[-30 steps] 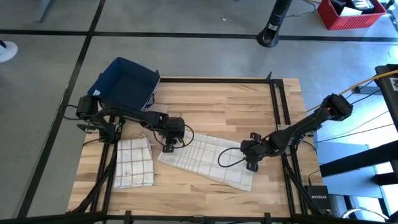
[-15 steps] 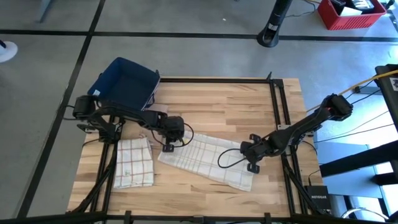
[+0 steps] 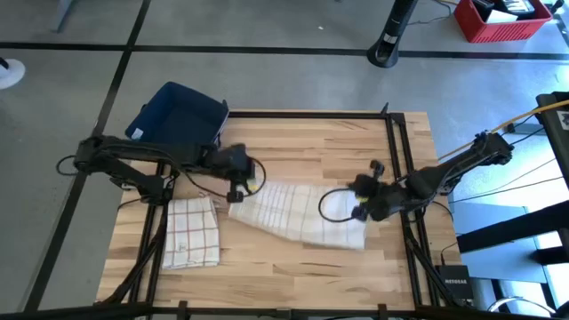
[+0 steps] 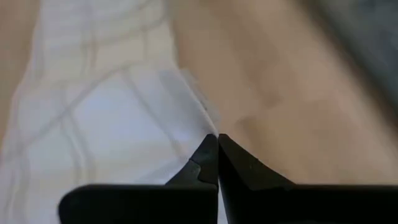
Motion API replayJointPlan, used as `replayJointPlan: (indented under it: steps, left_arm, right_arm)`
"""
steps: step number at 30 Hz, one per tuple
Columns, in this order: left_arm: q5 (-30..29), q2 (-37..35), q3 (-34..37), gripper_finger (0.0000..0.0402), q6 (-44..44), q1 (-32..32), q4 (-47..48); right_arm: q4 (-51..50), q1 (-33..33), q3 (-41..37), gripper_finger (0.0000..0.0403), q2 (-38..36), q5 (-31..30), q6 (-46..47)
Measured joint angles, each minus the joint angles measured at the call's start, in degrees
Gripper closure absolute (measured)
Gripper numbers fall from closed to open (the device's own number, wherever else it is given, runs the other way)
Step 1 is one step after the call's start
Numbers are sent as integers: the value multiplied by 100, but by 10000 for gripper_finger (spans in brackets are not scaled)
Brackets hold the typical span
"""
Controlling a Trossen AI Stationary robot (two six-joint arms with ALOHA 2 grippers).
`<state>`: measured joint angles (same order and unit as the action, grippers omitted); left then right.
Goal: Fold towel
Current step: Fold the right checkered white towel
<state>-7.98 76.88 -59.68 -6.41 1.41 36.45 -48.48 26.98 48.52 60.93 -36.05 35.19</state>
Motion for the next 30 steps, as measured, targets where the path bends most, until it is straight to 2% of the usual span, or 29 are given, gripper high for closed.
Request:
replayJointPlan:
  steps: [7,11,15,22,24,30]
  left_arm:
    - [-1791,-577,-822,400,-671,361,-74]
    - [-2401,-689,-1206,399,-1303,686,-577]
    - [-2654,-725,-1494,400,-2009,1000,-1366]
    - [-2669,-725,-1609,400,-3024,1577,-2757]
    - [-2646,-719,-1609,400,-3192,1751,-3060]
    - [-2582,-672,-1607,400,-3511,2298,-4009]
  right_arm:
    - [-905,-111,1137,400,-322,-2452,-513]
    - [-901,-581,1588,401,-422,-2934,-1282]
    - [-871,-1282,1989,401,-435,-3043,-2066]
    - [-698,-2604,2605,401,-438,-3010,-3172]
    - [-381,-2968,2707,401,-446,-2730,-3560]
    - [1299,-4051,2851,402,-440,-1344,-4925]
